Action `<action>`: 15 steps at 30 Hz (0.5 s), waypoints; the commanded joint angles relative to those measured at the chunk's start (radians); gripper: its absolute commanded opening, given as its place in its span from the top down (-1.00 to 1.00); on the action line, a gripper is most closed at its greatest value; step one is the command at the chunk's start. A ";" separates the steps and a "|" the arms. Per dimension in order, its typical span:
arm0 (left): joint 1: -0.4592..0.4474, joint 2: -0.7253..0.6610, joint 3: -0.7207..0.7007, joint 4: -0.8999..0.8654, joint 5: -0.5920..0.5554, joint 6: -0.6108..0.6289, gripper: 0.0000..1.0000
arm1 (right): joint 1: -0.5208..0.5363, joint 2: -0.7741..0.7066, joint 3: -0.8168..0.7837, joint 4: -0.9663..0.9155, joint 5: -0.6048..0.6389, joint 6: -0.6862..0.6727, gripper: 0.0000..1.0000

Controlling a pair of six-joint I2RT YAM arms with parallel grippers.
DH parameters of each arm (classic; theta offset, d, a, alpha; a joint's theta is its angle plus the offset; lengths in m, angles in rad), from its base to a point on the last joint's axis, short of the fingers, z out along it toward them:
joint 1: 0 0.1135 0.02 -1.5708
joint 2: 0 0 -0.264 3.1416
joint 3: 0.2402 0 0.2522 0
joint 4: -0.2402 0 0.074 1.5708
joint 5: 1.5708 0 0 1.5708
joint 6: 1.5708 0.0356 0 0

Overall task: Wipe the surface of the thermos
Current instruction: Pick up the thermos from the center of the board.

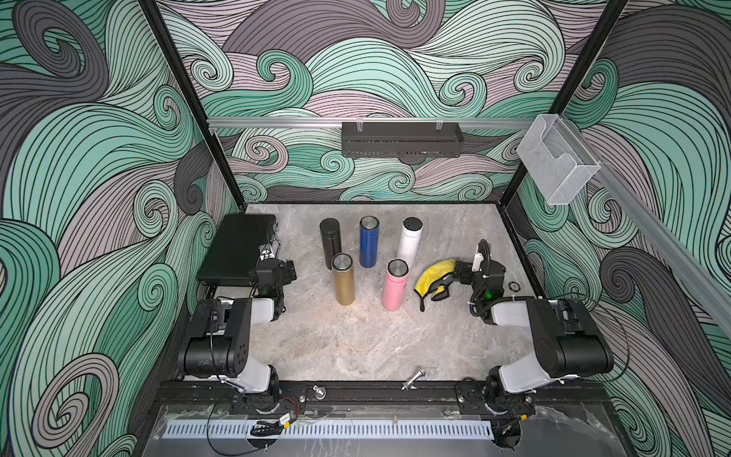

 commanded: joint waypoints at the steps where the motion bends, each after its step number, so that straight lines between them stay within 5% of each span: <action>1: 0.004 -0.005 0.026 -0.011 0.007 -0.002 -0.97 | -0.004 -0.014 -0.017 0.034 -0.006 -0.006 -0.99; 15: 0.003 -0.006 0.023 -0.008 0.007 -0.001 -0.97 | -0.001 -0.015 -0.015 0.031 -0.004 -0.007 -0.99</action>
